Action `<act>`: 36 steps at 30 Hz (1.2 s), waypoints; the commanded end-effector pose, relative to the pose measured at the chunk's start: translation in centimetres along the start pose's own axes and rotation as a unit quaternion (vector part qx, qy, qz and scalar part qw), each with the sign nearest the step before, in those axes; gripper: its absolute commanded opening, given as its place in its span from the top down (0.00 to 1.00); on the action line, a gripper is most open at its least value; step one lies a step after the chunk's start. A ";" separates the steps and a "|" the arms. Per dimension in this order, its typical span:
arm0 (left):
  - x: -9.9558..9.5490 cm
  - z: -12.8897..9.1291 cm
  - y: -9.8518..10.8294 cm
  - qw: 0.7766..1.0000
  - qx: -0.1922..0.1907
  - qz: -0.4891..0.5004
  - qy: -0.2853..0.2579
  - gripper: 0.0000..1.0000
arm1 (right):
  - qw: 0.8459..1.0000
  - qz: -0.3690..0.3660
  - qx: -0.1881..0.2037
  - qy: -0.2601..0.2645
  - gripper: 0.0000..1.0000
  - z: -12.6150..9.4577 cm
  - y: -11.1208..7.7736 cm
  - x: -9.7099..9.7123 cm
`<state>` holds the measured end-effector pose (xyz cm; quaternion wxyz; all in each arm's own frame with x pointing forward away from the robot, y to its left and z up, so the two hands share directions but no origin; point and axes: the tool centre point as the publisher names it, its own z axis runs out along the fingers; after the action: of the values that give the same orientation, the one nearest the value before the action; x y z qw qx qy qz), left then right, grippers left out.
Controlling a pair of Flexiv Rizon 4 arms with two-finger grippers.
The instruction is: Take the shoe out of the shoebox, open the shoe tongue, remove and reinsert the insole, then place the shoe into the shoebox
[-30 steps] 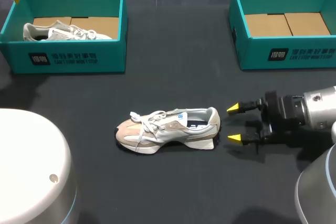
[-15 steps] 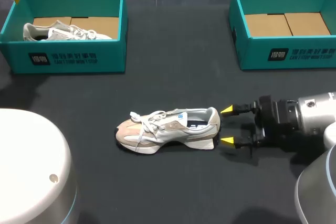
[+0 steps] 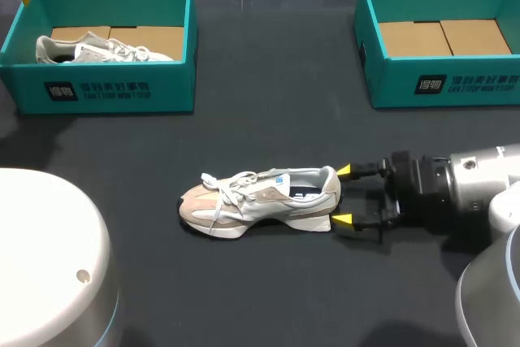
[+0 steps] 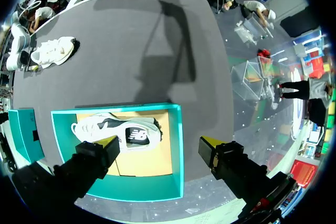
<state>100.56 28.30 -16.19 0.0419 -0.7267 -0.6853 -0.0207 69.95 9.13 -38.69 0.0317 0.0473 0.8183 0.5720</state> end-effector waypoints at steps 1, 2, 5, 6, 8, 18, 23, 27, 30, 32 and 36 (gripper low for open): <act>0.1 0.0 0.0 1.000 0.000 0.001 0.001 0.00 | 1.000 -0.001 0.000 0.005 0.00 0.8 -0.1 -0.5; 0.1 0.0 0.0 1.000 0.000 0.001 0.001 0.00 | 1.000 -0.001 -0.001 0.007 0.00 0.8 -0.1 -0.5; 0.1 0.0 0.0 1.000 0.000 0.001 0.001 0.00 | 1.000 -0.003 -0.001 0.011 0.00 1.0 0.0 -0.6; 0.1 0.0 0.0 1.000 0.000 0.001 0.001 0.00 | 1.000 -0.003 -0.001 0.011 0.00 1.0 0.0 -0.6; 0.1 0.0 0.0 1.000 0.000 0.001 0.001 0.00 | 1.000 -0.005 -0.002 0.014 0.00 1.2 0.0 -0.7; 0.1 0.0 0.0 1.000 0.000 0.001 0.001 0.00 | 1.000 -0.007 -0.003 0.027 0.00 2.2 0.0 -1.0; 0.1 0.0 0.0 1.000 0.000 0.001 0.001 0.00 | 0.999 -0.006 -0.004 0.034 0.00 2.8 -0.1 -1.0; 0.1 0.0 0.0 1.000 0.000 0.001 0.001 0.00 | 0.999 -0.008 -0.006 0.037 0.00 3.2 -0.1 -1.0; 0.1 0.0 0.0 1.000 0.000 0.001 0.001 0.00 | 0.999 -0.009 -0.006 0.039 0.00 3.5 0.0 -0.9; 0.1 0.0 0.0 1.000 0.000 0.001 0.001 0.00 | 0.999 -0.009 -0.005 0.041 0.00 3.6 0.0 -0.9; 0.1 0.0 0.0 1.000 0.000 0.001 0.001 0.00 | 0.999 -0.008 -0.003 0.043 0.00 3.8 -0.2 -0.7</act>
<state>100.56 28.30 -16.19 0.0419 -0.7267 -0.6853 -0.0207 70.95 12.17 -39.95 0.0015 0.0154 0.8162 0.5775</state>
